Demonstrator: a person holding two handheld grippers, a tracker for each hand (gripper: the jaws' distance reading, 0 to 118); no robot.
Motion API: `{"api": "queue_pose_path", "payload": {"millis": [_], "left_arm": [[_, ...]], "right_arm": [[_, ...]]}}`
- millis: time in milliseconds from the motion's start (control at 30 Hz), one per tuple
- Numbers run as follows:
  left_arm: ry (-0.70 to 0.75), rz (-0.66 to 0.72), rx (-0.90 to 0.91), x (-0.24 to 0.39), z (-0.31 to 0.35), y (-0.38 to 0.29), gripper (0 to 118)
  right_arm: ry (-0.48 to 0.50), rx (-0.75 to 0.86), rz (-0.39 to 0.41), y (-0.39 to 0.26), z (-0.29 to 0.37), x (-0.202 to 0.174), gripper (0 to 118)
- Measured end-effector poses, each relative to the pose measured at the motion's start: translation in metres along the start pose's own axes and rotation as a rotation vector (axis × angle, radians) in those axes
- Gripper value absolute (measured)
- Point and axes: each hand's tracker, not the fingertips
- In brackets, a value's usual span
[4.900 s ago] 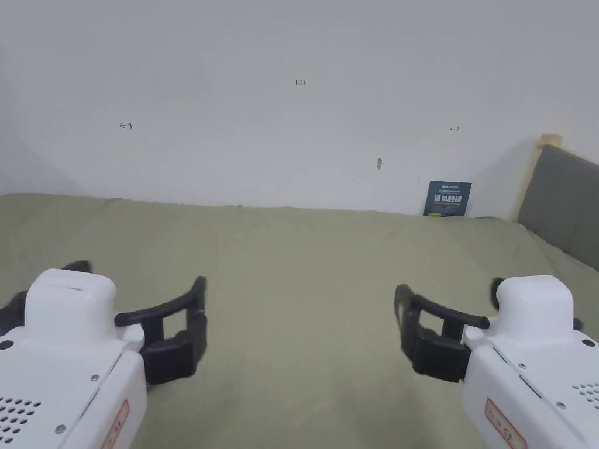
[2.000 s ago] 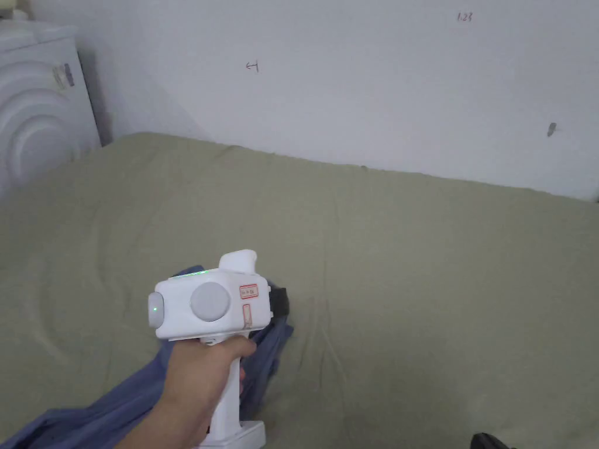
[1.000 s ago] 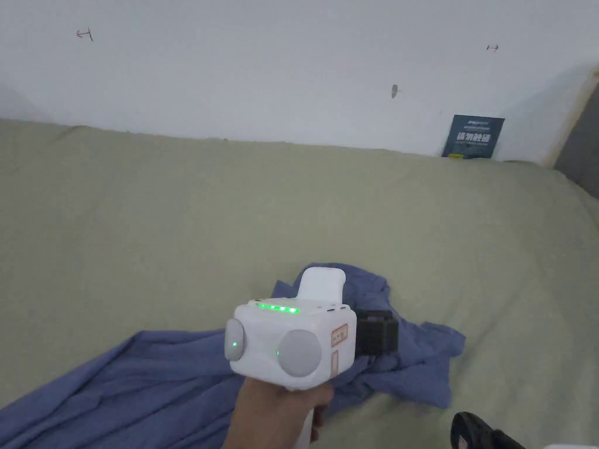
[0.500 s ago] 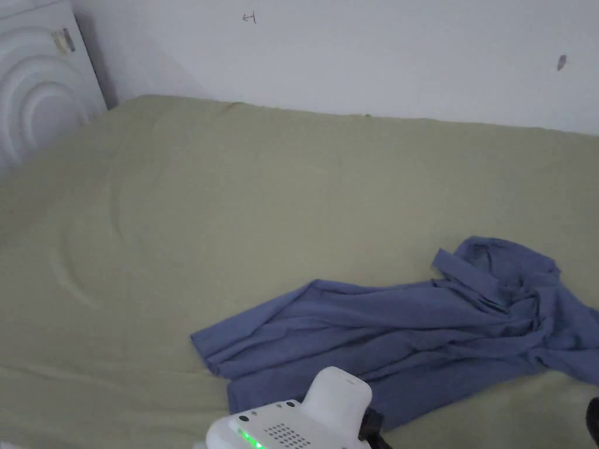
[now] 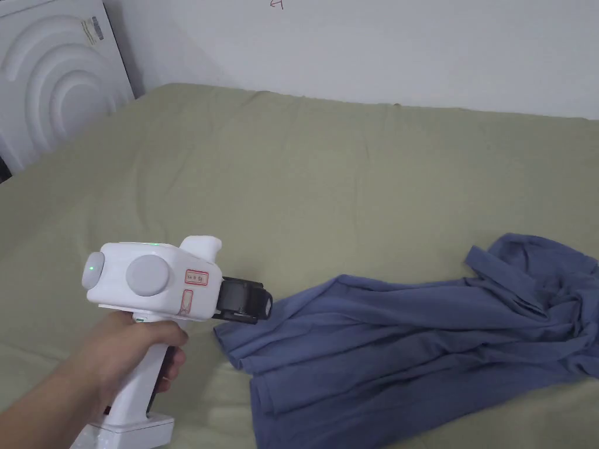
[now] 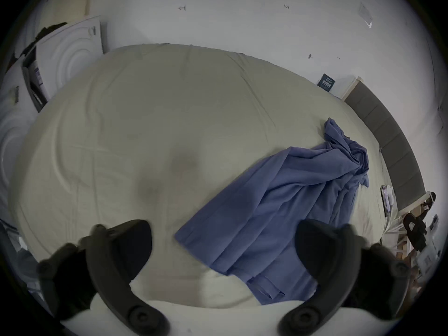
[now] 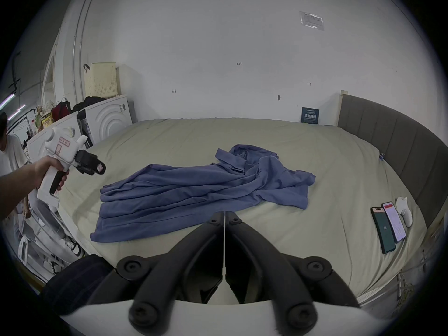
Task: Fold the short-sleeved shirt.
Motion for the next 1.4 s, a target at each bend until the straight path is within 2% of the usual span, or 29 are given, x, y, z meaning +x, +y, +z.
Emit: {"api": "queue_pose_path", "payload": {"millis": [133,233,400,467,533,600,667,700,733,767,800,900,1000,1133,1200,1267,1400], "left_arm": [[0.033,-0.117,-0.085,0.022,-0.02,-0.005,113],[0.143,-0.174,-0.133,0.032,-0.042,-0.011,103],[0.17,-0.009,-0.141,-0.01,-0.065,0.001,99],[0.174,-0.007,-0.177,-0.018,-0.07,0.001,97],[0.184,-0.026,-0.181,-0.022,-0.071,-0.002,88],[0.179,-0.031,-0.173,-0.024,-0.068,-0.002,84],[0.176,-0.029,-0.169,-0.023,-0.067,-0.001,63],[0.183,-0.042,-0.163,-0.022,-0.065,0.0,47],[0.168,-0.042,-0.159,-0.022,-0.063,0.001,17],[0.138,-0.027,-0.157,-0.022,-0.062,0.002,6],[0.1,0.022,-0.149,-0.02,-0.06,0.002,5],[0.065,-0.009,-0.15,-0.01,-0.056,0.002,1],[-0.055,0.045,-0.018,0.02,-0.02,-0.003,1],[-0.118,0.039,0.062,0.039,0.007,-0.001,1],[-0.125,0.013,0.078,0.041,0.011,0.003,1],[-0.126,0.0,0.097,0.046,0.012,0.001,1],[-0.163,-0.004,0.115,0.044,0.004,-0.002,1]], "right_arm": [[-0.015,-0.002,0.015,-0.001,-0.001,0.002,1],[-0.013,-0.007,0.013,-0.001,0.0,0.003,1],[-0.009,-0.002,0.023,-0.001,0.002,0.001,1],[-0.007,-0.002,0.025,-0.001,0.002,0.0,1],[-0.002,-0.004,0.025,-0.001,0.002,-0.001,1],[-0.003,-0.005,0.029,-0.001,0.002,-0.001,1],[-0.005,-0.005,0.028,-0.001,0.002,-0.001,1],[-0.005,-0.005,0.026,-0.001,0.002,-0.001,1],[-0.005,-0.005,0.025,-0.001,0.002,-0.001,1],[-0.007,-0.005,0.024,-0.001,0.002,-0.001,1],[-0.008,-0.005,0.023,-0.001,0.002,-0.001,1],[-0.004,-0.007,0.003,0.001,0.003,0.001,1],[0.005,-0.017,-0.019,0.011,0.0,0.007,1],[0.025,-0.036,0.026,0.047,-0.023,0.027,1],[-0.004,-0.039,0.075,0.078,-0.052,0.044,1],[-0.008,-0.057,0.079,0.109,-0.09,0.061,1],[-0.063,-0.214,0.091,0.161,-0.211,0.104,1]]}}
